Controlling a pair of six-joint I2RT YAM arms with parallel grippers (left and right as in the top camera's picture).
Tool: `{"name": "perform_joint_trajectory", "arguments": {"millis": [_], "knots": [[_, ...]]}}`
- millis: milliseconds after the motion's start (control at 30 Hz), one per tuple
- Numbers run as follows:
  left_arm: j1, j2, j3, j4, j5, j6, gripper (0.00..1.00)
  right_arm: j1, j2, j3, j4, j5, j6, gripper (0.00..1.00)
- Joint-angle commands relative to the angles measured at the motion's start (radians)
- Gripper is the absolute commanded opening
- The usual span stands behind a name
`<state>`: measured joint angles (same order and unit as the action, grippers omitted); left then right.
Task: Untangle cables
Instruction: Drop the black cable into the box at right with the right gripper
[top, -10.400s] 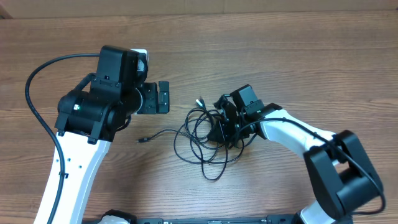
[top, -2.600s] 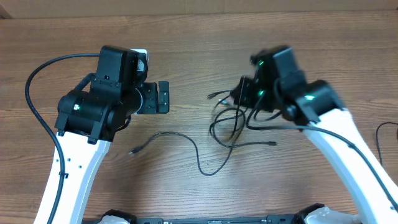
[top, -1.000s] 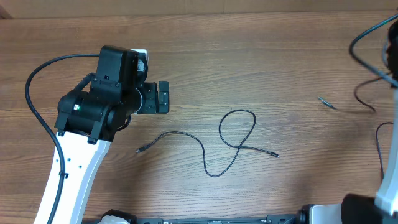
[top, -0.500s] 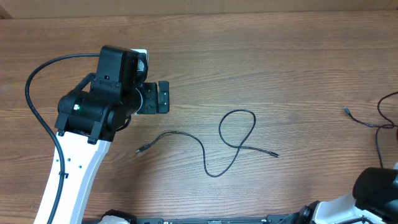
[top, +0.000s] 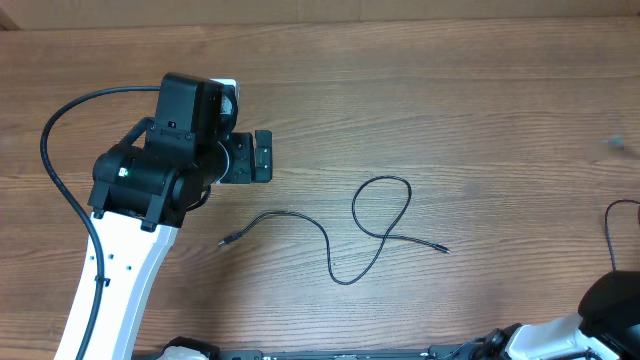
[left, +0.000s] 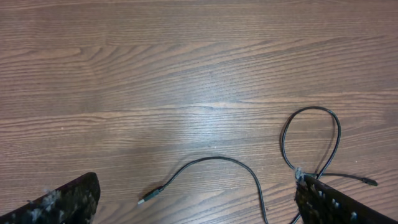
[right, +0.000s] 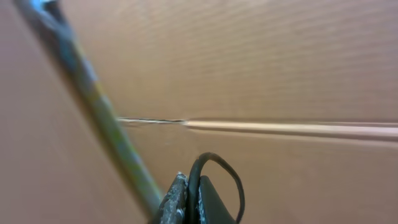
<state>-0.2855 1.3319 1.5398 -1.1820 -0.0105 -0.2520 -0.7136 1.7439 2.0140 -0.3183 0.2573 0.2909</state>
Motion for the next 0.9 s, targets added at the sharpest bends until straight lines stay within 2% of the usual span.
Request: {"name": "perform_joint_trajectory", "arguments": {"millis": [0,200,400,500,800,867], "knots": [[0.004,0.009,0.02,0.001,0.011,0.02,1.0,0.006,0.027,0.022,-0.008,-0.096,0.029,0.04],[0.004,0.009,0.02,0.001,0.011,0.02,1.0,0.006,0.103,0.008,-0.176,-0.101,-0.009,0.04],[0.004,0.009,0.02,0.002,0.011,0.02,1.0,-0.012,0.137,0.006,-0.315,0.053,-0.019,0.04],[0.004,0.009,0.02,0.001,0.011,0.02,1.0,-0.025,0.137,0.006,-0.349,0.056,-0.03,0.04],[0.004,0.009,0.02,0.001,0.011,0.02,1.0,-0.035,0.167,0.006,-0.468,0.056,-0.029,0.08],[0.004,0.009,0.02,0.001,0.011,0.02,1.0,-0.035,0.179,0.006,-0.491,0.055,-0.029,0.15]]}}
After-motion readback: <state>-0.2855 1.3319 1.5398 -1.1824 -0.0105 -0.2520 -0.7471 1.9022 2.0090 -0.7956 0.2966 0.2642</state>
